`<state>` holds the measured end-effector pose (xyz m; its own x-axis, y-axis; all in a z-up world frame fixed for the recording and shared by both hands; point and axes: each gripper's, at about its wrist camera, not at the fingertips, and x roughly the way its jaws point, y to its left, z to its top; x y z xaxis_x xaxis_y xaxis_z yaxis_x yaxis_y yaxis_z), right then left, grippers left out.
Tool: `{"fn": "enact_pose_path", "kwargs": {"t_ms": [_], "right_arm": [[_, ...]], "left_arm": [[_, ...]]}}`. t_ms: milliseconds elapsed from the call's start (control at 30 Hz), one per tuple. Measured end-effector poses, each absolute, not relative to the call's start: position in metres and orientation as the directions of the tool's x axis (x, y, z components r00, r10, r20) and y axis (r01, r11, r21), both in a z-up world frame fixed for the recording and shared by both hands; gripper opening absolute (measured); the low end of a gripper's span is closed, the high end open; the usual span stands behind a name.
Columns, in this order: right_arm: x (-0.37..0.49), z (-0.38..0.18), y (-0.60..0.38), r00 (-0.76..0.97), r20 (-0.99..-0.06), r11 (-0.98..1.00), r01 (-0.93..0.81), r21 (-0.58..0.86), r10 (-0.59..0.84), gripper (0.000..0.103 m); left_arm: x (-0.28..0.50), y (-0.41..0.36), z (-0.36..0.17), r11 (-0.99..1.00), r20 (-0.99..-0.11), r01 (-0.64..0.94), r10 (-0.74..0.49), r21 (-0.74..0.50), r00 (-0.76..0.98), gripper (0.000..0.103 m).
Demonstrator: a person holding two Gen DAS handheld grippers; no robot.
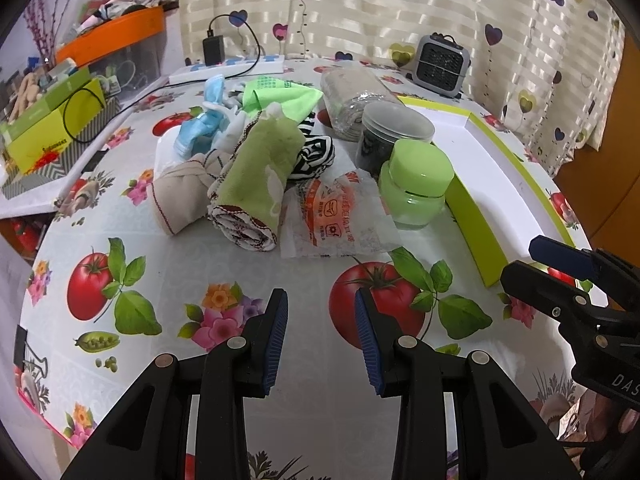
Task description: Organize soft objects
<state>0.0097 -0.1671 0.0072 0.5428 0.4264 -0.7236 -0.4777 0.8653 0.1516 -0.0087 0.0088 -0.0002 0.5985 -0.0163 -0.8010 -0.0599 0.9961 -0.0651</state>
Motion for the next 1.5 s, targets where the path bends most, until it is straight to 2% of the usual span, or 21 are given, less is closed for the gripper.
{"fn": "enact_pose_path", "kwargs": {"t_ms": [733, 1500], "right_arm": [[0.008, 0.010, -0.161, 0.549, -0.704, 0.851, -0.502, 0.153, 0.451, 0.056], [0.020, 0.004, -0.119, 0.459, -0.716, 0.777, -0.601, 0.185, 0.526, 0.056]], "left_arm": [[-0.007, 0.013, -0.002, 0.996, -0.797, -0.066, -0.015, -0.068, 0.603, 0.033], [0.012, 0.075, 0.012, 0.978, -0.759, -0.105, -0.070, -0.180, 0.647, 0.033]]}}
